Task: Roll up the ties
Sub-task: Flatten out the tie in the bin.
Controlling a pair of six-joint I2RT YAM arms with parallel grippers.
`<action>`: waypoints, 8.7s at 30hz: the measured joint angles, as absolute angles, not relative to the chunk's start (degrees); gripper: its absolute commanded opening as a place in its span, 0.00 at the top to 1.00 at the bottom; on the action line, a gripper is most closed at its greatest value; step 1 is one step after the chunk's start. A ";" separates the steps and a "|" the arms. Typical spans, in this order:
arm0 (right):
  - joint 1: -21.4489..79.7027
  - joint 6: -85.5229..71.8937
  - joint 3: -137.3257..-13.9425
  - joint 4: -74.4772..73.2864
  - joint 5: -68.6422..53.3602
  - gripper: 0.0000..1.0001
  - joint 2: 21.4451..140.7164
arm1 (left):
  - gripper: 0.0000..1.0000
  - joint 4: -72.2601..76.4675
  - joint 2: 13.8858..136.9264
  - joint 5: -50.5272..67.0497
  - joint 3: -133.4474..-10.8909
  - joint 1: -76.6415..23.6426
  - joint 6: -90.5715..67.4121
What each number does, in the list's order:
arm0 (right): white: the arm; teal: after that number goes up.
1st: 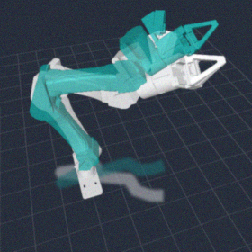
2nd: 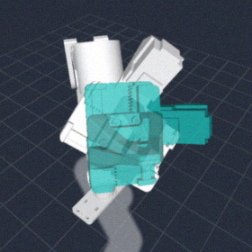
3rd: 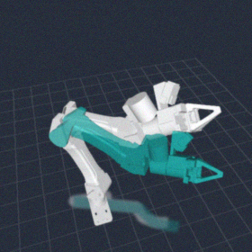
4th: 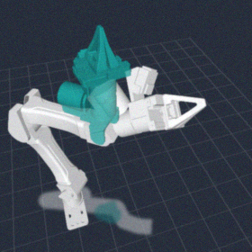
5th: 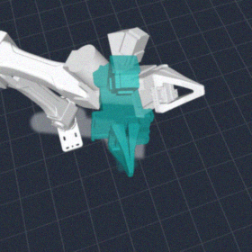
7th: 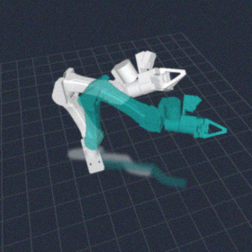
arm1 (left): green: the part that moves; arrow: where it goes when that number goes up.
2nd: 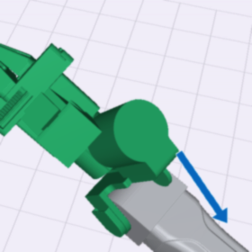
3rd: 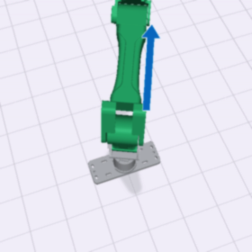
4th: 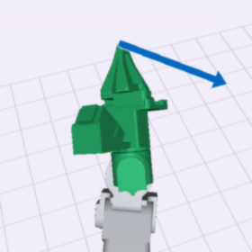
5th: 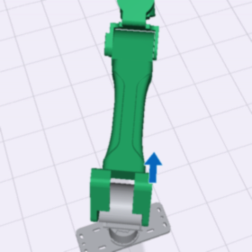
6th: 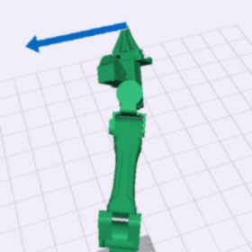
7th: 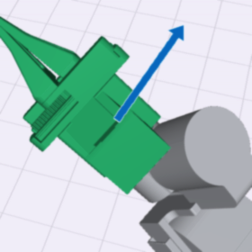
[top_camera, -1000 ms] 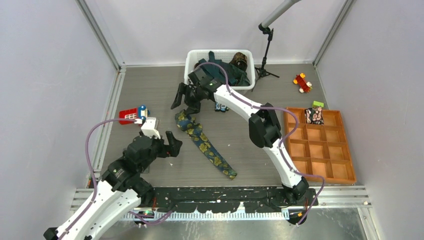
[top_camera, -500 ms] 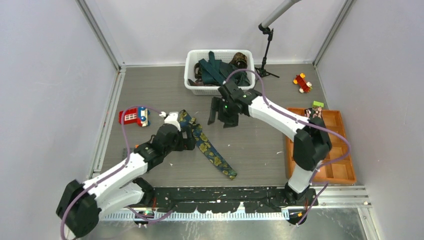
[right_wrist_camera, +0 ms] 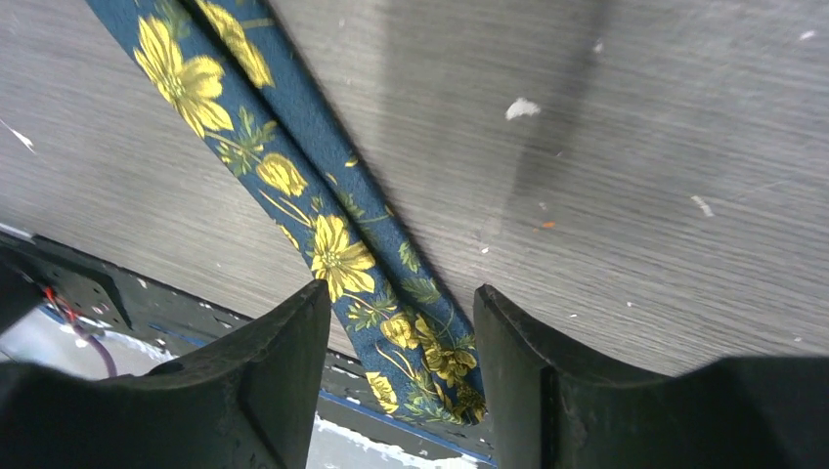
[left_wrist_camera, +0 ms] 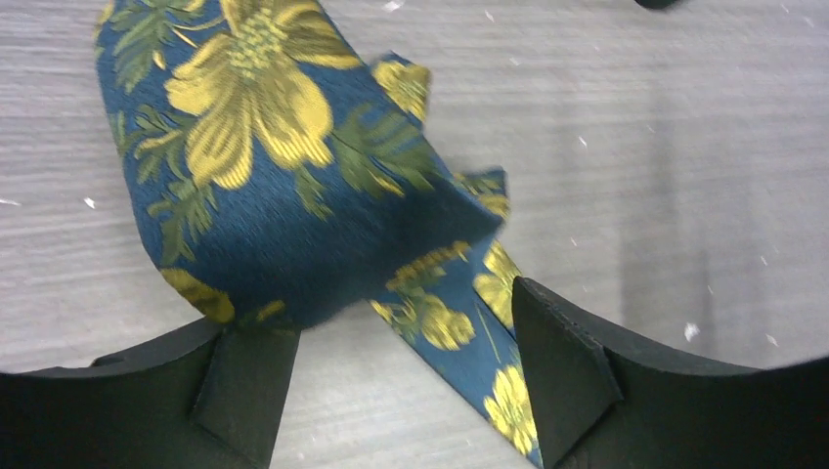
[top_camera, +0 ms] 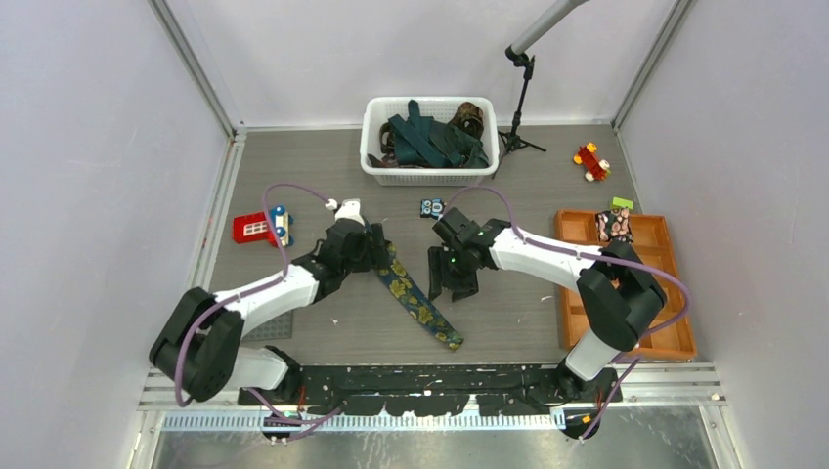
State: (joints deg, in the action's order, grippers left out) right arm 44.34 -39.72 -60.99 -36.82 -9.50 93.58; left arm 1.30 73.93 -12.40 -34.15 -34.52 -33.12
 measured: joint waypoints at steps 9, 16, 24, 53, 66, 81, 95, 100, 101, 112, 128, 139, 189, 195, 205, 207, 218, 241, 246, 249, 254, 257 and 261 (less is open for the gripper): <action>48.88 -38.54 -58.61 -33.63 -15.51 0.51 95.33 | 0.37 4.25 86.17 -9.56 -42.30 -23.81 -29.87; 52.34 -37.21 -60.23 -31.16 -25.85 0.53 103.07 | 0.38 4.91 95.98 -6.11 -56.99 -17.39 -26.68; 58.83 -36.49 -75.46 -30.28 -37.28 0.47 113.65 | 0.26 0.01 108.71 -2.87 -69.45 -11.27 -25.52; 37.60 -35.33 -80.58 -40.34 3.68 0.34 97.73 | 0.15 -44.14 79.20 -5.50 -57.80 -47.13 -48.90; 35.38 -35.79 -79.05 -39.66 5.91 0.33 95.44 | 0.20 -44.60 94.65 4.12 -62.46 -60.51 -58.26; 34.13 -35.70 -78.39 -38.48 4.49 0.34 95.29 | 0.80 -42.06 102.02 13.06 -61.54 -61.12 -54.57; 37.82 -33.69 -95.13 -28.18 -8.10 0.23 116.07 | 0.90 -52.71 84.18 6.57 -47.22 -61.49 -51.75; 39.70 -34.70 -104.01 -22.98 -10.61 0.15 124.99 | 0.91 -56.77 78.72 4.38 -43.99 -61.49 -51.79; 39.97 -35.29 -105.93 -21.56 -10.72 0.15 126.82 | 0.91 -57.39 77.65 4.01 -43.11 -61.49 -51.86; 39.94 -37.87 -125.86 -16.19 -8.34 0.12 142.58 | 0.95 -61.10 70.65 1.28 -40.05 -61.49 -52.64; 43.88 -38.98 -129.84 -16.40 -11.11 0.54 149.16 | 0.97 -62.02 68.75 -1.54 -39.68 -61.49 -55.16; 44.62 -38.37 -127.37 -15.64 -10.92 1.00 148.46 | 1.00 -62.04 67.61 -2.90 -39.66 -61.49 -55.44; 3.09 -53.12 -63.16 -34.70 1.89 0.34 78.91 | 0.36 -54.43 81.76 -41.60 -53.41 -61.43 -40.42; 15.70 -51.20 -58.98 -40.03 8.67 0.34 73.47 | 0.34 -52.82 78.19 -34.79 -52.64 -61.43 -39.97; 27.20 -52.10 -55.83 -41.43 12.71 0.35 84.62 | 0.51 -39.97 73.08 -23.86 -45.84 -61.43 -43.86; 28.03 -51.92 -56.27 -40.82 12.91 0.36 88.38 | 0.53 -37.69 75.57 -22.92 -45.69 -61.43 -44.82; 29.39 -50.61 -59.79 -39.05 13.76 0.52 98.52 | 0.59 -29.76 83.15 -21.67 -45.41 -61.36 -46.33; 25.23 -44.58 -73.82 -46.41 14.87 1.00 103.13 | 0.79 -23.70 83.18 -25.98 -40.56 -59.05 -46.30; 15.88 -40.56 -83.57 -47.79 14.22 1.00 103.13 | 0.82 -22.90 82.59 -26.70 -39.70 -58.85 -46.61; 11.05 -38.09 -89.27 -48.64 13.69 1.00 104.42 | 0.82 -22.68 82.39 -26.94 -39.48 -58.85 -46.85; 5.32 -35.42 -94.74 -47.94 10.57 0.85 110.26 | 0.82 -22.44 81.97 -27.03 -39.09 -58.81 -47.59; 2.37 -34.20 -96.49 -48.18 8.60 0.55 115.11 | 0.82 -22.28 81.78 -27.03 -38.92 -58.78 -47.66; -0.86 -32.47 -101.21 -49.69 6.79 0.40 120.22 | 0.82 -22.28 81.71 -27.03 -38.85 -58.76 -47.81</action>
State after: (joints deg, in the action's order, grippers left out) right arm -0.86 -32.47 -101.21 -49.69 6.79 120.22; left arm -22.28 81.71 -27.03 -38.85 -58.76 -47.81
